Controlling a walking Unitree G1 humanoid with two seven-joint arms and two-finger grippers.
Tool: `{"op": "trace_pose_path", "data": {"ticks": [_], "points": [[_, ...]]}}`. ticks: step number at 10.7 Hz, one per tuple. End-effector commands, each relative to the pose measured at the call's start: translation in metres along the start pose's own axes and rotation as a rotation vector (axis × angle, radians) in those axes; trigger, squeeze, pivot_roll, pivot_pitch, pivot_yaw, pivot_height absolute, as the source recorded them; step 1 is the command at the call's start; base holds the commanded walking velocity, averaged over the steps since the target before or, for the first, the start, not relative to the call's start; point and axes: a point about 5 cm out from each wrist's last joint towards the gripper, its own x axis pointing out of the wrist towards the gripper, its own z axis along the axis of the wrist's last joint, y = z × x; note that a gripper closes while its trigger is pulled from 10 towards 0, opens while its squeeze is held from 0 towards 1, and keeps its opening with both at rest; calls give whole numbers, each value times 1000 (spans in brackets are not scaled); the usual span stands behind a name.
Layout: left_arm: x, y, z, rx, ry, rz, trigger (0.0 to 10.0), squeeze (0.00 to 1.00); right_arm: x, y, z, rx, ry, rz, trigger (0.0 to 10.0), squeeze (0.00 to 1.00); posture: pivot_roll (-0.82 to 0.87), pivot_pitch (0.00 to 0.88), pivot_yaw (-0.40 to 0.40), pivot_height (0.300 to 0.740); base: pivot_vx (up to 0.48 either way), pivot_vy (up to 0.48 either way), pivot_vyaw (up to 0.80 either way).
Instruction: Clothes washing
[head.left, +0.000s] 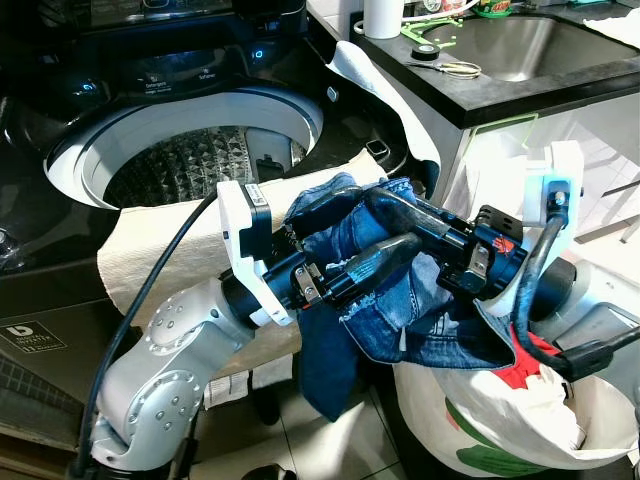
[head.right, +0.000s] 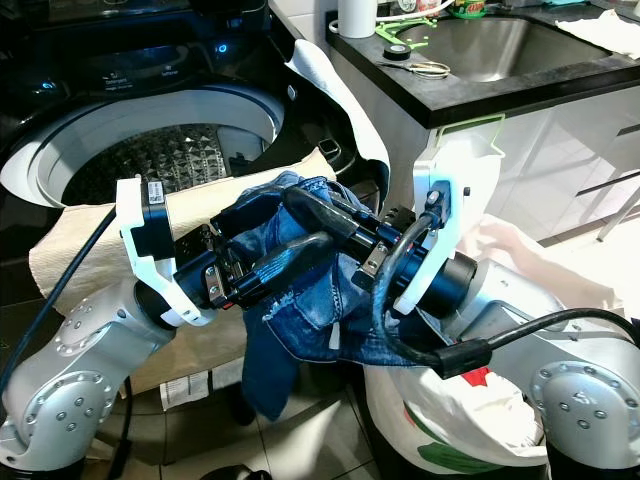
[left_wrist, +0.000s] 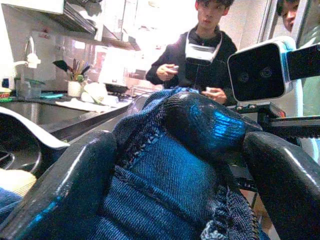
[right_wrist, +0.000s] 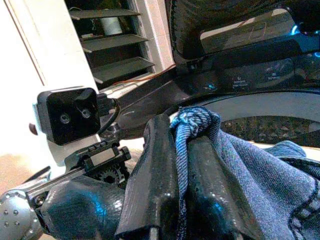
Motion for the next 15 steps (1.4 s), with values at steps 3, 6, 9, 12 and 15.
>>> {"op": "trace_pose_path", "data": {"ticks": [3, 6, 9, 12, 15], "points": [[3, 4, -35, -1, 145, 48, 10000, 0, 9, 21, 26, -66, -96, 128, 0, 0, -74, 20, 72, 740, 0, 0, 0], [-9, 20, -33, -7, 83, 182, 10000, 0, 12, 22, 38, -75, -135, 139, 0, 0, -77, 6, 69, 740, 0, 0, 0], [-8, 6, -28, -31, 71, 67, 0, 0, 7, 17, 36, -73, -118, 107, 0, 0, -71, 0, 68, 740, 0, 0, 0], [-10, 6, -28, -61, 76, 51, 0, 0, 8, 16, 34, -73, -110, 100, 0, 0, -68, 0, 71, 740, 0, 0, 0], [-14, 6, -26, -69, 84, 54, 0, 0, 9, 15, 33, -75, -97, 100, 0, 0, -68, 0, 68, 740, 0, 0, 0]]}}
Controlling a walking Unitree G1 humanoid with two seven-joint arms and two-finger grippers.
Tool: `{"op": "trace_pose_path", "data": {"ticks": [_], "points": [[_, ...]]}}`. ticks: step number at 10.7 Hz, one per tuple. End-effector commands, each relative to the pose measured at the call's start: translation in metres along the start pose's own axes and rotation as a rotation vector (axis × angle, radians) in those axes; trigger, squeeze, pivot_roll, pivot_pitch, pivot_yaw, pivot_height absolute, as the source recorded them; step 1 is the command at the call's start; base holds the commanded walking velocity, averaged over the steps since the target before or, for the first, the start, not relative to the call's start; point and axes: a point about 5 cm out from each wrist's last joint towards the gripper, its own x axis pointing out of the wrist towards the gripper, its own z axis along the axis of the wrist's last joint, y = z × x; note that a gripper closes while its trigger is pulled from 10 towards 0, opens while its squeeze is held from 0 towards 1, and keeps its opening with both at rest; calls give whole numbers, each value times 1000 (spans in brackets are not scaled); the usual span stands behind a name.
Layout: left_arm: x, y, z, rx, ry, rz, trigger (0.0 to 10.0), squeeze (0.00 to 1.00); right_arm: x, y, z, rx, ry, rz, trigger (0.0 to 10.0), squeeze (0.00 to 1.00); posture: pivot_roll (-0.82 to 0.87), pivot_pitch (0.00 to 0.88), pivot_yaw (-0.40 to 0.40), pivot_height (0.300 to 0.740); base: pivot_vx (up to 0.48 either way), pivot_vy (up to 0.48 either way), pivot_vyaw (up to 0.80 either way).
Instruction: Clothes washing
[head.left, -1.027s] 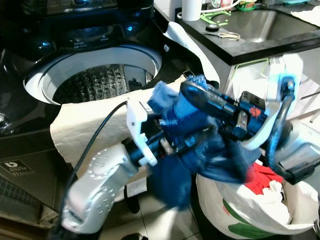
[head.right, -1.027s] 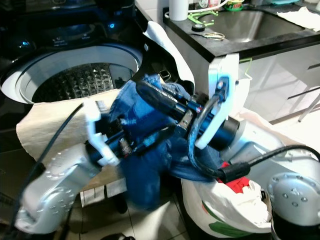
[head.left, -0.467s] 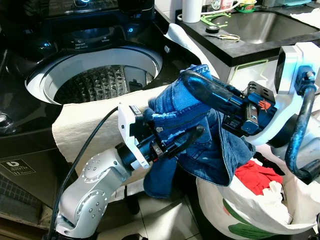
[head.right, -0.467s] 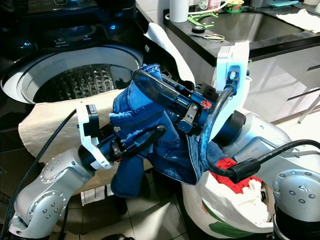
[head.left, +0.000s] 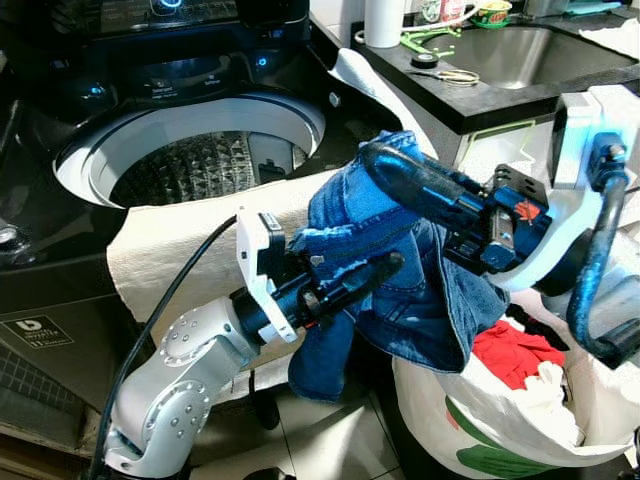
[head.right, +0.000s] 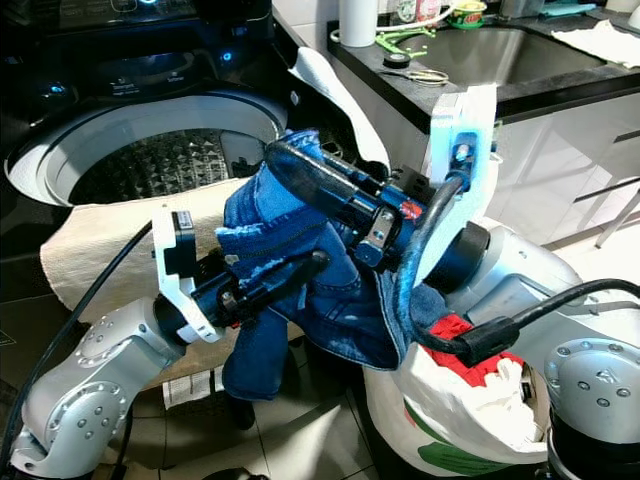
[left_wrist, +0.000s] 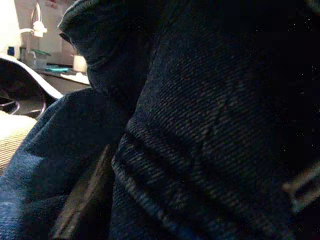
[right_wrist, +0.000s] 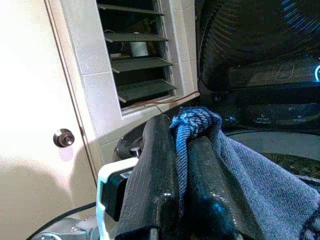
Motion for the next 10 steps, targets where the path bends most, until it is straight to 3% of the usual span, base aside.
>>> {"op": "trace_pose_path", "data": {"ticks": [1, 7, 8, 10], "points": [[-4, 0, 2, 5, 4, 8, 0, 0, -1, 2, 5, -27, -24, 4, 0, 0, -63, 0, 64, 740, 0, 0, 0], [-7, 7, 12, 34, 2, 22, 0, 0, -2, -2, 4, -46, -17, -25, 0, 0, -71, 0, 77, 740, 0, 0, 0], [-6, 9, 18, 41, -15, 19, 0, 0, -2, -3, 4, -56, -20, -42, 10000, 1000, -71, 0, 77, 740, 0, 0, 0], [-7, 11, 23, 48, -26, 12, 0, 0, -3, -4, 4, -47, -25, -53, 10000, 1000, -76, 0, 82, 740, 0, 0, 0]]}}
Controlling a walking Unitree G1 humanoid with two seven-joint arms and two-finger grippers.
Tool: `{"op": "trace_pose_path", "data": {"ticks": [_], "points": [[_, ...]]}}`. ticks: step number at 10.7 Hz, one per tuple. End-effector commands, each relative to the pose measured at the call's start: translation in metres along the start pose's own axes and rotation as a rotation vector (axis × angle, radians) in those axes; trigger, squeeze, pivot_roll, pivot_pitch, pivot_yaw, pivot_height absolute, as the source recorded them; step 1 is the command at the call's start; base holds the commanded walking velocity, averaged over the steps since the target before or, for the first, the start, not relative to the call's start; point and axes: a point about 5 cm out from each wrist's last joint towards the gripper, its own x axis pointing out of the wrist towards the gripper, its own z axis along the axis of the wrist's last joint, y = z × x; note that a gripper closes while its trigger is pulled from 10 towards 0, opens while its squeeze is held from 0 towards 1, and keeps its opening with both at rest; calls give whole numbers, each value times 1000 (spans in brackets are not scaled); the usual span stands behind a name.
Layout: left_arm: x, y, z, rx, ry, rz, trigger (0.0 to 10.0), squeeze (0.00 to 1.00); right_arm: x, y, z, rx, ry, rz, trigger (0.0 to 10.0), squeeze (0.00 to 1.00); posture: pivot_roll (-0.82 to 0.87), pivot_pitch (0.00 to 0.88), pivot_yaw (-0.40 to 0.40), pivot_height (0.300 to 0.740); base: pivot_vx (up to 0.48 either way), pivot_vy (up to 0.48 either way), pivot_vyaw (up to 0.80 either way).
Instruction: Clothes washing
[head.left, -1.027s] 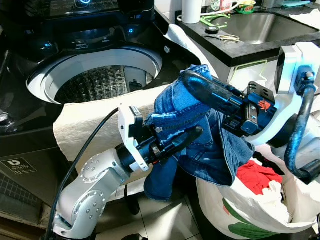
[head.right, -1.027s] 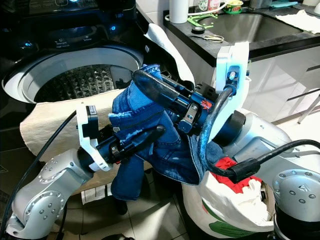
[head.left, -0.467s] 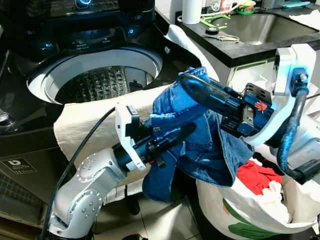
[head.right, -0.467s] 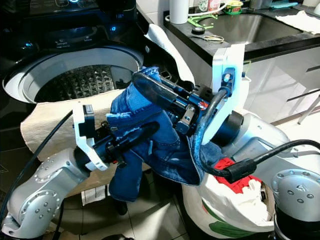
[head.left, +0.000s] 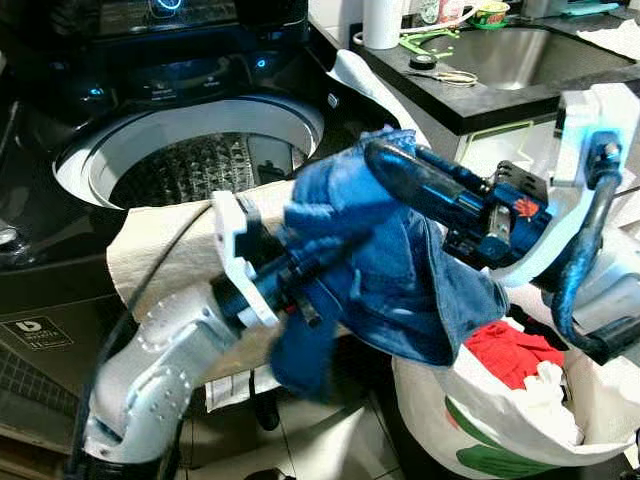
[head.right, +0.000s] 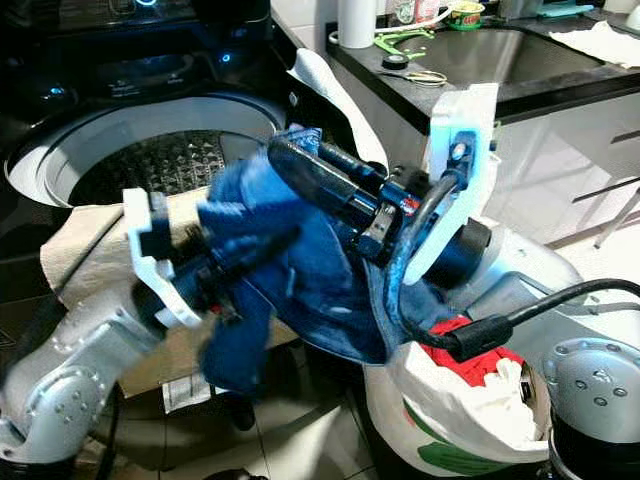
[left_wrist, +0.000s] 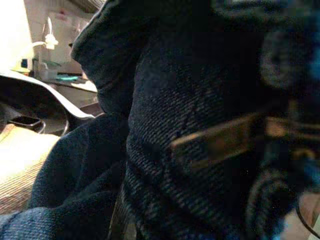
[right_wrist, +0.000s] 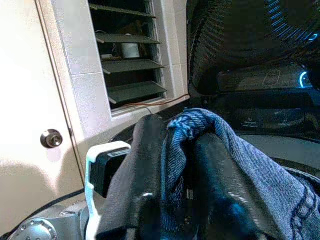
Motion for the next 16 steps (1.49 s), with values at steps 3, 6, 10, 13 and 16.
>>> {"op": "trace_pose_path", "data": {"ticks": [3, 6, 10, 13, 16], "points": [[-1, 7, 18, 26, -51, -4, 0, 0, -6, -3, 5, -21, -22, -35, 10000, 1000, -79, 0, 82, 740, 0, 0, 0], [3, 24, 64, 109, -155, -26, 0, 0, -29, 1, 12, -132, 116, -3, 10000, 1000, -84, 0, 87, 740, 0, 0, 0], [11, 30, 88, 166, -215, -43, 0, 0, -42, -9, 10, -171, 168, -88, 10000, 635, -82, 0, 86, 740, 0, 0, 0], [107, 58, 185, 392, -439, 139, 0, 0, -45, -8, 1, -161, 184, -121, 10000, 0, -90, 0, 109, 740, 0, 0, 0], [113, 48, 176, 396, -416, 50, 0, 0, -45, -8, -1, -182, 150, -175, 10000, 0, -102, 0, 120, 740, 0, 0, 0]]}}
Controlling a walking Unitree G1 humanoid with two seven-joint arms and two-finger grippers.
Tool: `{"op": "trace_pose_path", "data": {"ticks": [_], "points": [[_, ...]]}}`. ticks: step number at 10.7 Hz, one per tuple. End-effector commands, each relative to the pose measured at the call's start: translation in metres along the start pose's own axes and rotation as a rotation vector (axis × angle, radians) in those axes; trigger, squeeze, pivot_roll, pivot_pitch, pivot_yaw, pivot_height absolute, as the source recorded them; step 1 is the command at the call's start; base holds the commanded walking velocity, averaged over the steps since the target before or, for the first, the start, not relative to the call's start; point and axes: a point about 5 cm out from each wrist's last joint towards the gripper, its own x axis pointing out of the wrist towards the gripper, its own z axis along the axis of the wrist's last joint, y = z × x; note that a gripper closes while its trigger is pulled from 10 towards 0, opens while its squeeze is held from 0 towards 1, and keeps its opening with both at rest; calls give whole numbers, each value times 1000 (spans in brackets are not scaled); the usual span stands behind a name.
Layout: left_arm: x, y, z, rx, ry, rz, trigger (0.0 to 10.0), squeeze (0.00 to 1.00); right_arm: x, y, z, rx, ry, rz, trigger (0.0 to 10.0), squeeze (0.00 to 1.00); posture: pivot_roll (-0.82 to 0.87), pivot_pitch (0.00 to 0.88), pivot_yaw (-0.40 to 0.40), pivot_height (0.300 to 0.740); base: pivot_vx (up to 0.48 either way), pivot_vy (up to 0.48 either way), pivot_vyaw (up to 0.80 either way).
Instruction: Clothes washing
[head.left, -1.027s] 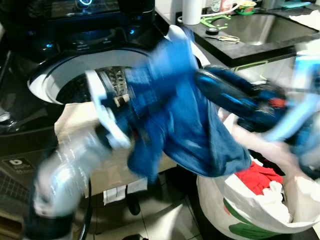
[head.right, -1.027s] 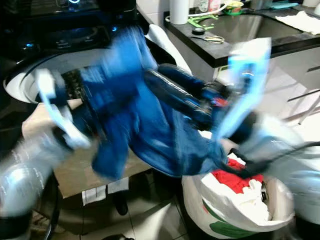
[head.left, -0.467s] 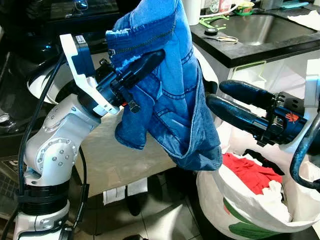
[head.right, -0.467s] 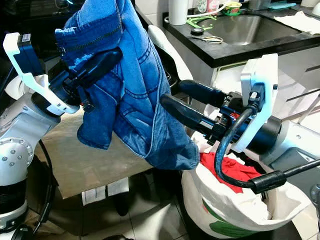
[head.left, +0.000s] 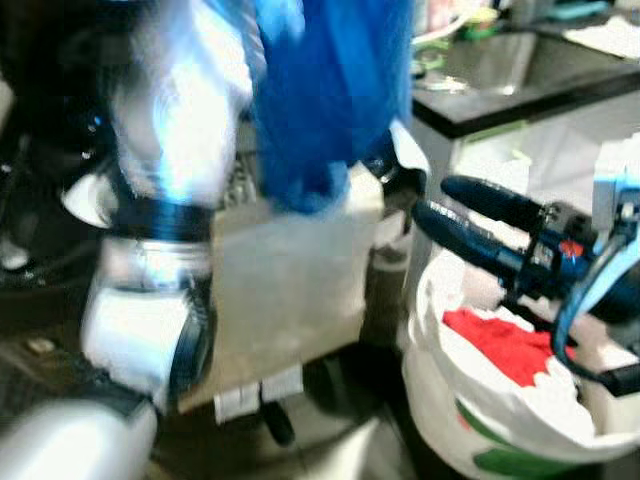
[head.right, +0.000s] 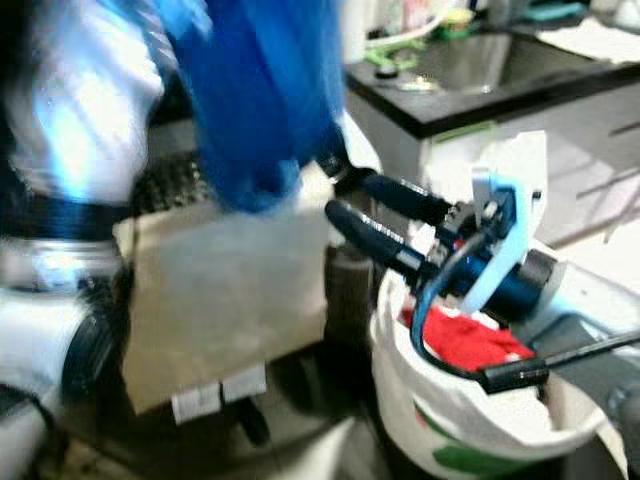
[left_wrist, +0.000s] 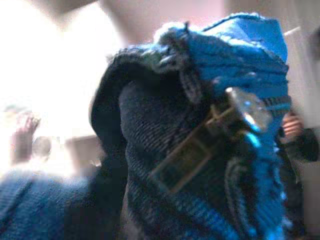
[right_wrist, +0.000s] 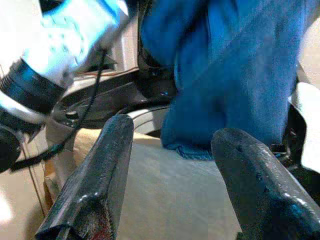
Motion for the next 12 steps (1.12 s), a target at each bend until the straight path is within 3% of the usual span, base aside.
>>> {"op": "trace_pose_path", "data": {"ticks": [1, 4, 6, 7, 9, 10, 11, 12], "points": [[6, 15, 11, 109, -26, 93, 0, 0, 0, 2, 5, -23, -28, 4, 10000, 0, -94, 0, 107, 740, 0, 0, 0], [14, 33, -6, 264, 49, 297, 0, 0, 6, -4, 4, -33, -30, -24, 10000, 0, -89, 0, 99, 740, 0, 0, 0], [22, 50, -18, 450, 170, 544, 0, 0, 7, -16, 0, -43, -24, -130, 10000, 0, -94, 0, 109, 740, 0, 0, 0], [12, 65, -15, 497, 176, 712, 0, 0, 8, -18, 0, -49, -27, -154, 10000, 0, -101, 1, 117, 740, 0, 0, 0], [-14, 88, -15, 626, 246, 887, 0, 0, 6, -17, -4, -58, -3, -165, 10000, 0, -102, 3, 122, 740, 0, 0, 0], [-26, 94, -21, 678, 309, 914, 0, 0, 6, -11, -11, -73, 54, -130, 10000, 0, -102, 3, 123, 740, 0, 0, 0], [-36, 98, -30, 702, 369, 918, 0, 0, 4, -6, -29, -102, 200, -95, 10000, 0, -100, 6, 123, 740, 0, 0, 0], [-45, 98, -42, 722, 423, 911, 0, 0, 0, -21, -48, -160, 329, -230, 10000, 0, -105, 15, 141, 740, 0, 0, 0]]}}
